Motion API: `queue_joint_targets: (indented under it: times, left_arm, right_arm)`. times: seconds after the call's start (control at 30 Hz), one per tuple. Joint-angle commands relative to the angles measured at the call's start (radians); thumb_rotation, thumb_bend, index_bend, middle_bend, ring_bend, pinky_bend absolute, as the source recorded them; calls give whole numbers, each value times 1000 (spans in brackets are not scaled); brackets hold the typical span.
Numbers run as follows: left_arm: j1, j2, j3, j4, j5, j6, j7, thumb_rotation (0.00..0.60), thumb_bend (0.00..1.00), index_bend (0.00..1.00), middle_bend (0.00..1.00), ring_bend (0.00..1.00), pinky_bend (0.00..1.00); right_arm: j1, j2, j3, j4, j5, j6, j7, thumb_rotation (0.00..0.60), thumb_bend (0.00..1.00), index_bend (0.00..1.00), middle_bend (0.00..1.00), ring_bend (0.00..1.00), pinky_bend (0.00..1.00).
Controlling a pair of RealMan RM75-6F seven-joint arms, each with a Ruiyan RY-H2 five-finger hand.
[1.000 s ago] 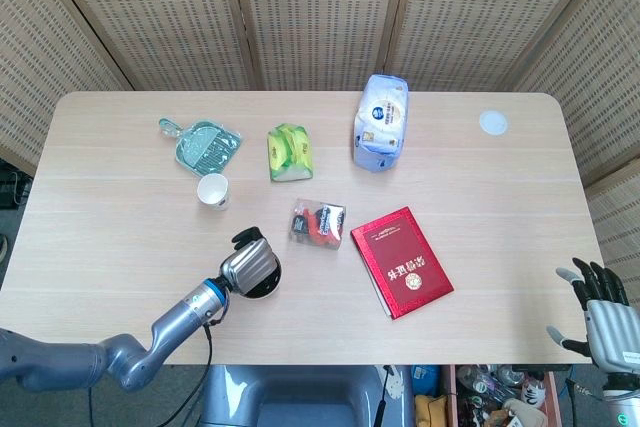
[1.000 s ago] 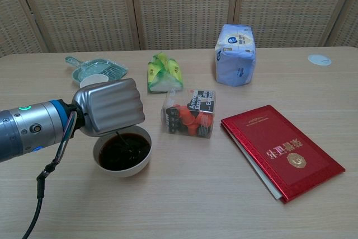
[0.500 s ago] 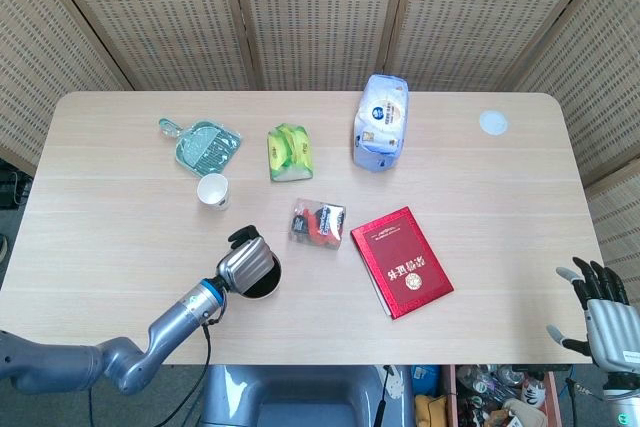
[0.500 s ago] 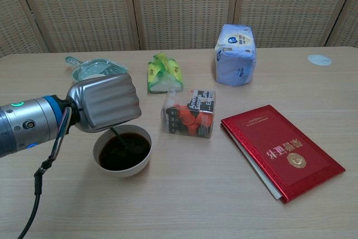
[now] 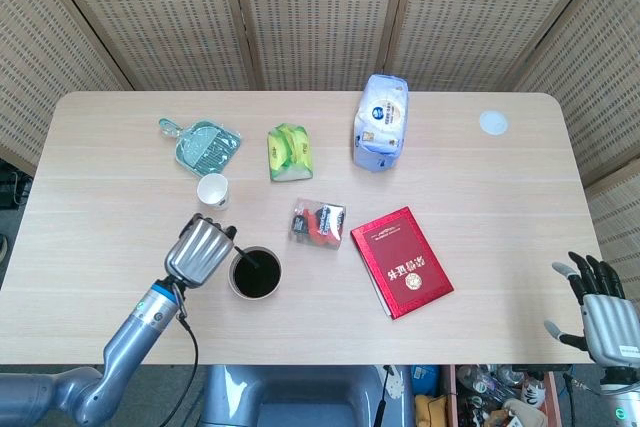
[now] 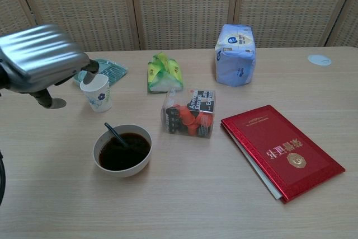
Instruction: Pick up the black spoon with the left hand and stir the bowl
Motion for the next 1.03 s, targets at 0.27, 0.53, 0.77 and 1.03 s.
queue_joint_targets:
  times: [0.27, 0.53, 0.77, 1.03]
  left_arm:
    - [247, 134, 27, -61, 39, 207, -467, 600, 209, 247, 341, 322, 611]
    - [365, 158, 62, 1, 111, 276, -744, 600, 209, 9, 69, 49, 205]
    - [451, 178, 84, 63, 152, 316, -939, 600, 208, 0, 0, 0, 0]
    - [523, 174, 85, 125, 224, 358, -1062, 600, 209, 0, 0, 0, 0]
  right_arm:
    - [18, 1, 3, -20, -8, -13, -26, 600, 127, 236, 155, 73, 108]
    - [29, 0, 4, -39, -7, -24, -52, 600, 128, 236, 133, 37, 91]
    - [32, -9, 9, -58, -8, -9, -110, 600, 127, 236, 111, 0, 19]
    - [18, -41, 17, -54, -34, 59, -158, 600, 127, 236, 98, 0, 2]
